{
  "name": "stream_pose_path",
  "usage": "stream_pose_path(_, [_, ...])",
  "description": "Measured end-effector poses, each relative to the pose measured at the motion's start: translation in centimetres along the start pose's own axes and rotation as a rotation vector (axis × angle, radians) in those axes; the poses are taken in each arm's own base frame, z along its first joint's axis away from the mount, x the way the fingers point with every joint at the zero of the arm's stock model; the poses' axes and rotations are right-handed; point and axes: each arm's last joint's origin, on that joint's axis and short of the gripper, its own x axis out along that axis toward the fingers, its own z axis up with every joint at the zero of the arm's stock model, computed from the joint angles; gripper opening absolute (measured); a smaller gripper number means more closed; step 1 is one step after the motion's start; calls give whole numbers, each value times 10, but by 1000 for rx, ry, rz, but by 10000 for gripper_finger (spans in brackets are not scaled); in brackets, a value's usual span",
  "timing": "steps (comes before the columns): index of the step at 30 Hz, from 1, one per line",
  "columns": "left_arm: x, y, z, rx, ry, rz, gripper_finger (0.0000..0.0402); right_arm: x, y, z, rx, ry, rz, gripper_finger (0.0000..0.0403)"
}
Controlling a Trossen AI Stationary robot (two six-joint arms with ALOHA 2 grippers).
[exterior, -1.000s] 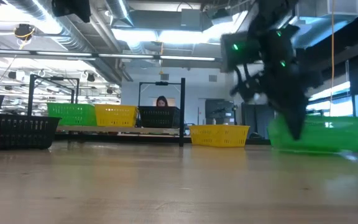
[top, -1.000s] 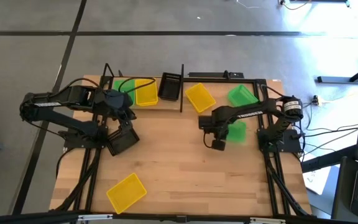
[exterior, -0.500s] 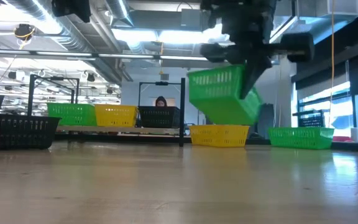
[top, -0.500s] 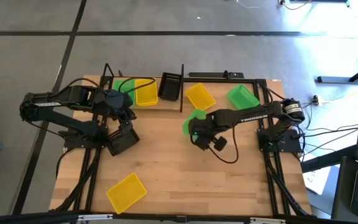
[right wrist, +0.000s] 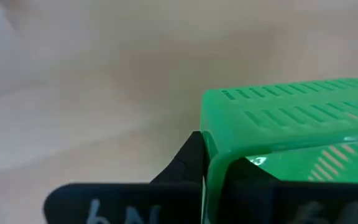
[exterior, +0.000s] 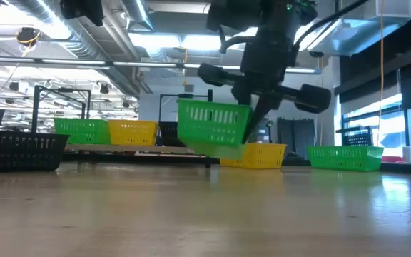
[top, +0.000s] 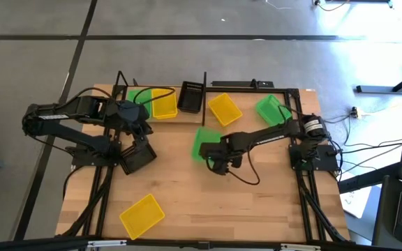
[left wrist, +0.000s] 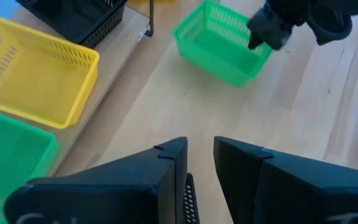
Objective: Stack baskets on shelf by color
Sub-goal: Stack the bottom green basket on the green basket on the shelf
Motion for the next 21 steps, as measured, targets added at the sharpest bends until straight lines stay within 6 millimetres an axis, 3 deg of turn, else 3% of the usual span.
stream_pose_path(11, [0, 0, 0, 16, 0, 0, 70, 13, 2, 11, 20, -103, 40, 8])
stream_pose_path(21, [0, 0, 0, 15, -1, 0, 69, 13, -2, 12, 29, -108, 3, 65])
